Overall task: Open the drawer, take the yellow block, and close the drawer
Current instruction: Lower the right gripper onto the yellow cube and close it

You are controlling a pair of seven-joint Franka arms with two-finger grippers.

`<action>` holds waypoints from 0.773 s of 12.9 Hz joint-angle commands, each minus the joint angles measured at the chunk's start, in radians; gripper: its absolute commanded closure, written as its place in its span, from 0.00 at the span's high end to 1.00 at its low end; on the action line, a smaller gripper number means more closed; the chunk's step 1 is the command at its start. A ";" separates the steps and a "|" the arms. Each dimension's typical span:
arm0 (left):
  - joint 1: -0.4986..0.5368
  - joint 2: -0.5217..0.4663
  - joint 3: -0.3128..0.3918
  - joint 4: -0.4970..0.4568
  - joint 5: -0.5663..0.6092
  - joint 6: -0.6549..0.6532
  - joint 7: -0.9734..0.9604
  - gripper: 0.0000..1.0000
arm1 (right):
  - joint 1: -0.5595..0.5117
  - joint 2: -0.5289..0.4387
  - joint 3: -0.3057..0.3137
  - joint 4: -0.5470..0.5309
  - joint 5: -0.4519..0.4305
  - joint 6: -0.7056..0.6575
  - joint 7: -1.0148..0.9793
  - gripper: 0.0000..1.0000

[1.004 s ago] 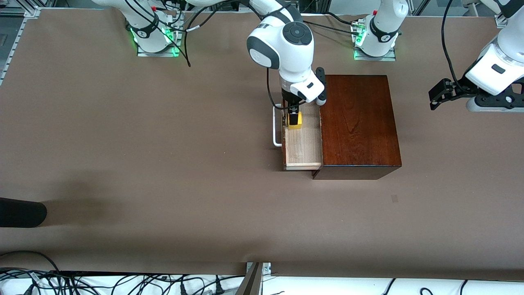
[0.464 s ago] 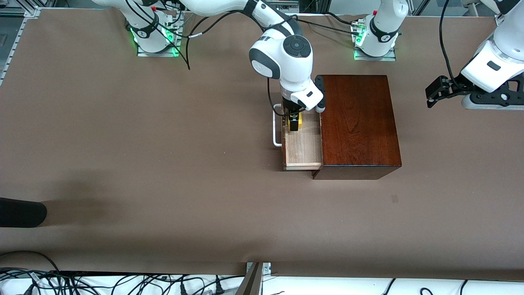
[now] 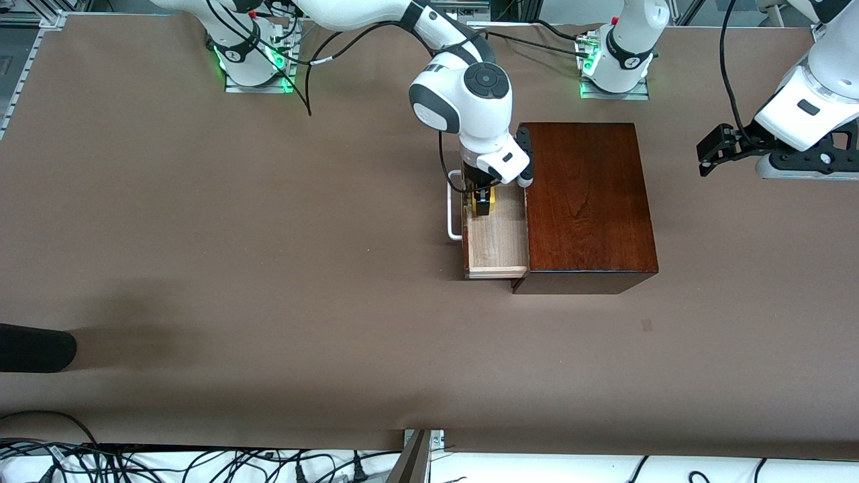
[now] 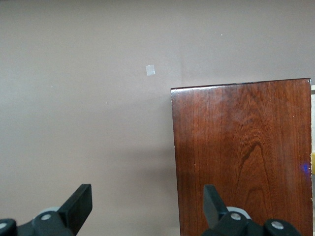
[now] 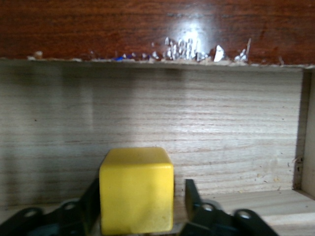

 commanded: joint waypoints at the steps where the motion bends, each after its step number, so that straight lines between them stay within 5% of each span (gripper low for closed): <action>1: 0.001 -0.005 0.001 0.016 -0.014 -0.024 0.019 1.00 | 0.004 0.026 -0.004 0.034 -0.014 0.001 -0.005 0.35; 4: 0.001 -0.006 0.001 0.016 -0.014 -0.024 0.019 1.00 | 0.004 0.025 -0.006 0.034 -0.014 -0.002 -0.002 0.04; 10: -0.001 0.000 -0.007 0.030 -0.014 -0.025 0.016 1.00 | 0.000 0.006 -0.006 0.151 -0.004 -0.132 0.045 0.00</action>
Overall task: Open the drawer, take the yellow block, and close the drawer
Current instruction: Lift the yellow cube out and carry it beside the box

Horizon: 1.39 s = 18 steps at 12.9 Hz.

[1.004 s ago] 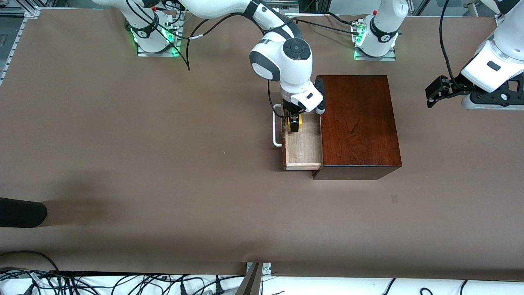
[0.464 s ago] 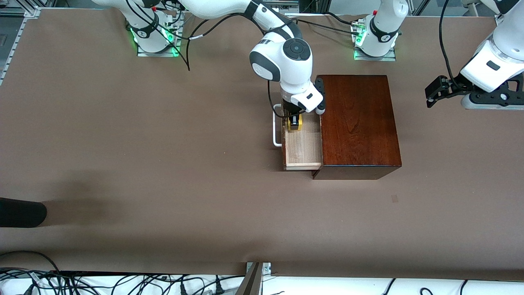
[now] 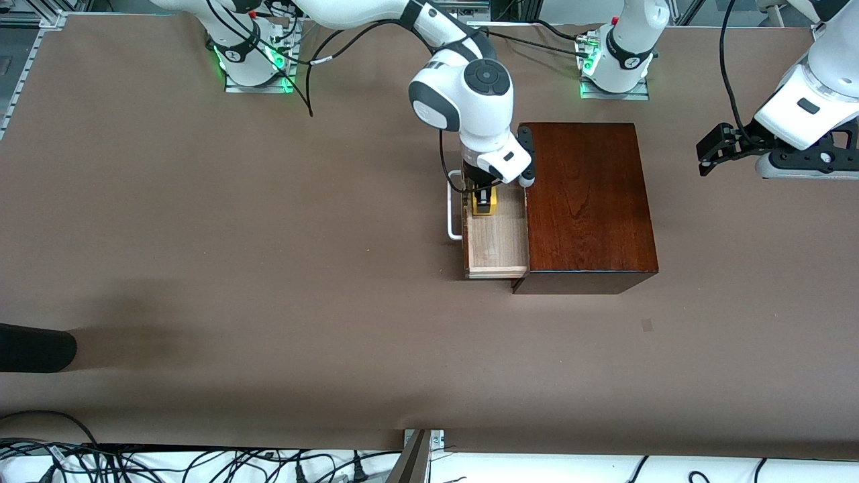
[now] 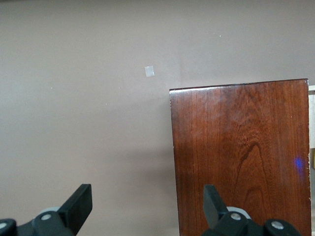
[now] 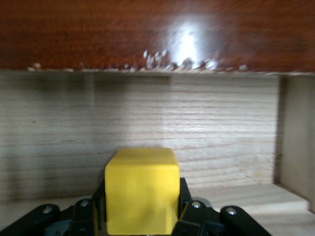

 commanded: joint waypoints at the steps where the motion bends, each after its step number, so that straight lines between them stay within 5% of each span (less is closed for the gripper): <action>1: -0.001 0.000 -0.002 0.025 -0.014 -0.025 0.016 1.00 | 0.001 -0.010 0.002 0.091 -0.004 -0.091 0.067 0.00; 6: -0.001 0.000 -0.008 0.025 -0.016 -0.025 0.015 1.00 | -0.094 -0.144 -0.002 0.095 0.031 -0.148 0.095 0.00; 13: -0.002 0.000 -0.009 0.025 -0.016 -0.025 0.016 1.00 | -0.457 -0.291 -0.008 0.087 0.098 -0.309 0.099 0.00; 18: -0.017 0.002 -0.011 0.026 -0.029 -0.025 0.018 1.00 | -0.616 -0.441 -0.053 -0.216 0.148 -0.272 0.160 0.00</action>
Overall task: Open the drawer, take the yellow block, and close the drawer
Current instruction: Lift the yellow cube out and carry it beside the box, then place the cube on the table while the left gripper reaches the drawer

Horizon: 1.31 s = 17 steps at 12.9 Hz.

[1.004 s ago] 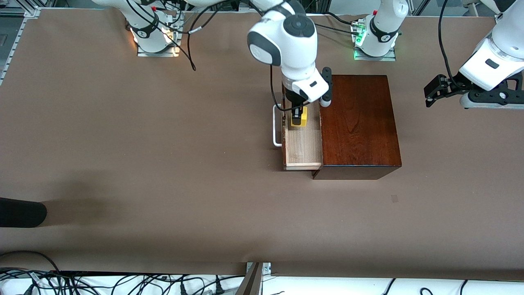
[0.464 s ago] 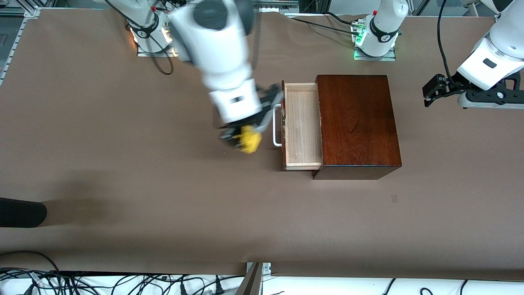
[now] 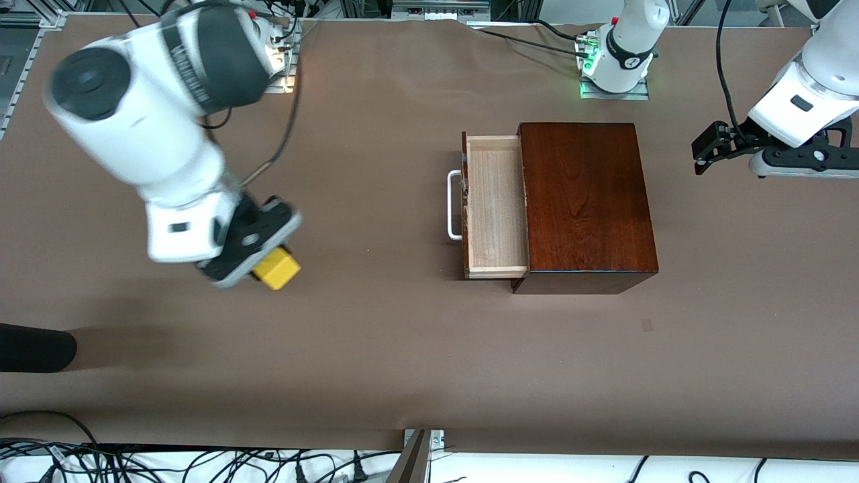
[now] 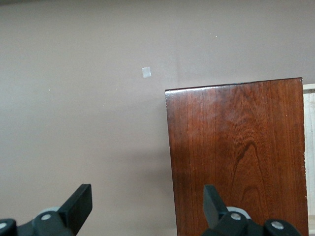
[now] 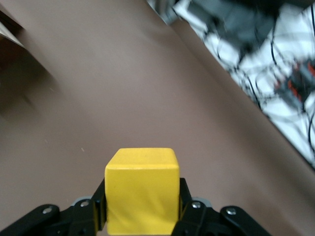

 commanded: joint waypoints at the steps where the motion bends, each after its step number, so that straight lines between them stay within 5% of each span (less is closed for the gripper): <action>1: -0.043 0.004 -0.004 0.029 -0.029 -0.024 0.018 1.00 | -0.053 -0.133 -0.026 -0.255 0.023 0.041 0.061 0.00; 5: -0.216 0.086 -0.014 0.047 -0.029 -0.065 0.200 1.00 | -0.072 -0.240 -0.074 -0.629 0.023 0.250 0.176 0.00; 9: -0.364 0.261 -0.019 0.189 -0.031 -0.059 0.397 1.00 | -0.110 -0.240 -0.076 -0.864 0.035 0.502 0.231 0.00; 12: -0.491 0.414 -0.048 0.320 -0.075 -0.036 0.397 1.00 | -0.116 -0.191 -0.074 -0.941 0.048 0.608 0.340 0.00; 17: -0.582 0.583 -0.125 0.332 -0.080 0.276 0.433 1.00 | -0.116 -0.125 -0.074 -1.021 0.048 0.749 0.417 0.00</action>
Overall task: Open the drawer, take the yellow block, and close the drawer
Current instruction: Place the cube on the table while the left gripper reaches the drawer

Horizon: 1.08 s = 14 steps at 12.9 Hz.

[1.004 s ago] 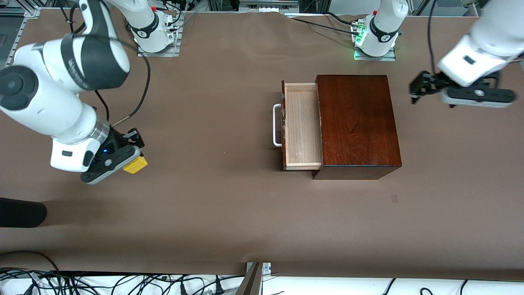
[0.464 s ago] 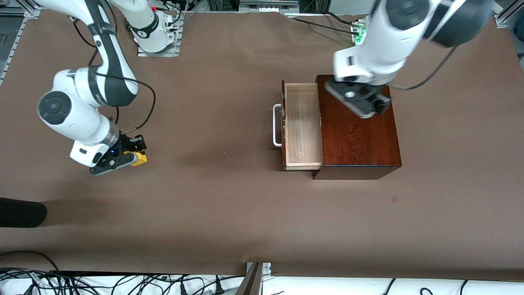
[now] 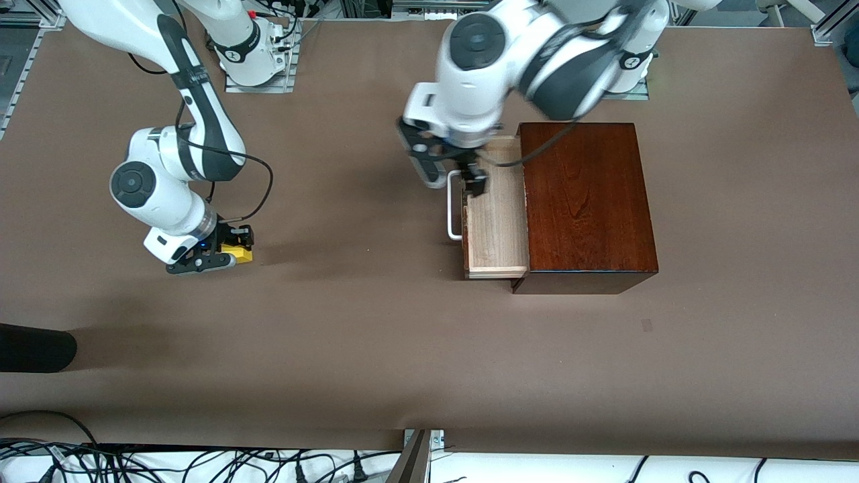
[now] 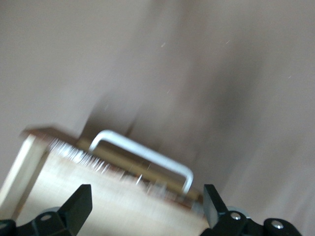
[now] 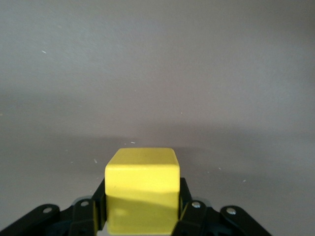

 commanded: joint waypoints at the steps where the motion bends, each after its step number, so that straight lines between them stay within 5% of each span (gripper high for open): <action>1: 0.004 0.108 -0.033 0.053 -0.019 0.117 0.124 1.00 | -0.007 0.011 0.008 -0.065 0.019 0.105 0.011 0.00; 8: 0.009 0.216 -0.036 0.015 0.010 0.147 0.425 1.00 | -0.010 0.068 0.008 -0.094 0.019 0.179 0.011 0.00; 9: 0.015 0.216 -0.036 0.000 0.038 0.140 0.425 1.00 | -0.010 0.071 0.008 -0.100 0.019 0.192 0.011 0.10; 10: 0.016 0.216 -0.035 -0.012 0.050 0.118 0.424 1.00 | -0.010 0.070 0.008 -0.097 0.018 0.186 0.011 0.74; 11: 0.016 0.217 -0.028 -0.016 0.052 0.078 0.424 1.00 | -0.010 0.058 0.008 -0.093 0.018 0.183 0.000 1.00; 14: 0.042 0.203 -0.021 -0.008 0.116 -0.048 0.425 1.00 | -0.011 -0.033 -0.018 -0.065 0.015 0.115 -0.015 1.00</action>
